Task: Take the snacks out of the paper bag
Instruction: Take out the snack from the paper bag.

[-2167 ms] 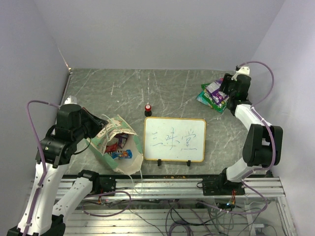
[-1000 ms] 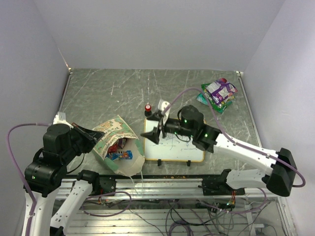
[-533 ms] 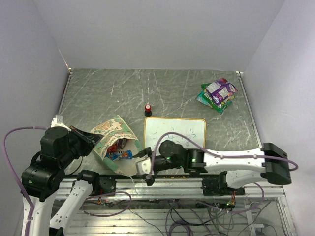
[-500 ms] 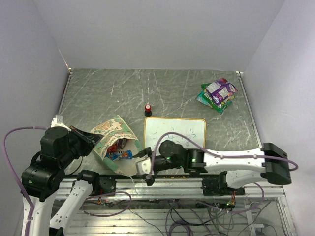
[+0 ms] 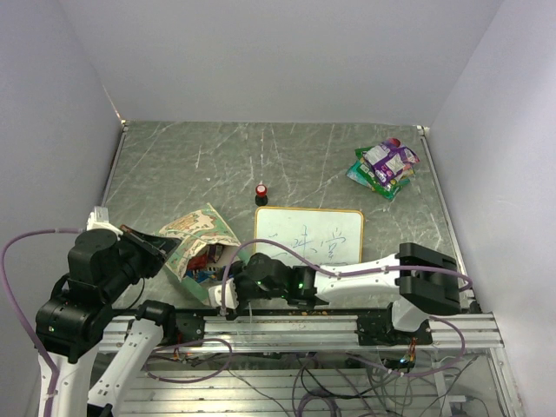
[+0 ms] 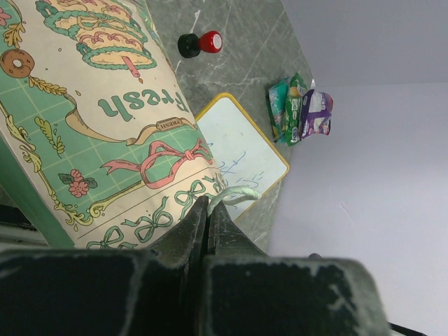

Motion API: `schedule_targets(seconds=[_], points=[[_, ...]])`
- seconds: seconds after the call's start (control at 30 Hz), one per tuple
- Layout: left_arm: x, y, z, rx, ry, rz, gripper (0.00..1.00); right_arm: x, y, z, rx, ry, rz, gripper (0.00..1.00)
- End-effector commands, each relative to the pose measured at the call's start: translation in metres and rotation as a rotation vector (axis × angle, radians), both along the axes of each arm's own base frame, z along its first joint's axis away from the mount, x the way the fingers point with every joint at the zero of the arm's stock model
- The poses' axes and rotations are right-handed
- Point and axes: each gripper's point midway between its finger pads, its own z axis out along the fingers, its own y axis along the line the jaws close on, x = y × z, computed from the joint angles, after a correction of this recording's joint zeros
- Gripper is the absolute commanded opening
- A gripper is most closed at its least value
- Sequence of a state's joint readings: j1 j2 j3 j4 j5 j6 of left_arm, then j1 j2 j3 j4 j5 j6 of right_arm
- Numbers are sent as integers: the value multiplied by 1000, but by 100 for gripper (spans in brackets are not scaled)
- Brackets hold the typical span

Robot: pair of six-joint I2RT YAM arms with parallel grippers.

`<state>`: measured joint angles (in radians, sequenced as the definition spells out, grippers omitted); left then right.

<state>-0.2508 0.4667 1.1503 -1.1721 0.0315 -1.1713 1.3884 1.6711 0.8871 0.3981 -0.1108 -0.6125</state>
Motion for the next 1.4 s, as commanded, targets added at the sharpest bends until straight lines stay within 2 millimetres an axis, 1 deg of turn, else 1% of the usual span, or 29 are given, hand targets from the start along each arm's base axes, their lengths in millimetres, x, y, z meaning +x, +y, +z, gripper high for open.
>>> schedule_targets(seconds=[0.0,0.07,0.13,0.2,0.3,0.37,0.4,0.43,0.5,0.6,0.73,0.9,1.03,1.13,1.2,1.37], points=[[2,-7,5,-19,-20,-34,7,19,17,7,74,-11,-92,63],[2,-9,3,-22,-16,-46,7,26,20,-1,69,-12,-126,64],[3,-11,3,-21,-11,-55,7,33,23,-6,66,-5,-143,64],[4,-11,4,-17,-12,-61,7,35,27,-11,60,4,-147,65],[5,-11,5,-14,-15,-61,7,39,32,-26,31,13,-161,67],[5,-12,7,-18,-21,-62,7,41,32,-39,6,23,-181,67],[6,-12,7,-19,-21,-62,7,44,37,-37,11,29,-190,67],[6,-12,7,-21,-21,-63,7,45,39,-40,2,35,-196,67],[5,-12,7,-23,-19,-61,7,45,42,-46,-17,48,-198,65],[3,-12,5,-24,-15,-60,7,45,43,-51,-26,58,-197,60],[1,-11,4,-29,-11,-56,7,48,41,-58,-47,59,-221,54],[0,-10,6,-40,-19,-46,7,51,40,-58,-40,80,-227,44],[-1,-9,7,-33,-16,-42,7,54,40,-58,-41,87,-237,34],[-2,-7,8,-26,-15,-37,7,55,42,-54,-37,86,-237,30],[-3,-7,7,-27,-13,-37,7,55,42,-51,-32,86,-238,25],[-3,-5,8,-30,-18,-25,7,57,41,-42,-24,75,-248,22]])
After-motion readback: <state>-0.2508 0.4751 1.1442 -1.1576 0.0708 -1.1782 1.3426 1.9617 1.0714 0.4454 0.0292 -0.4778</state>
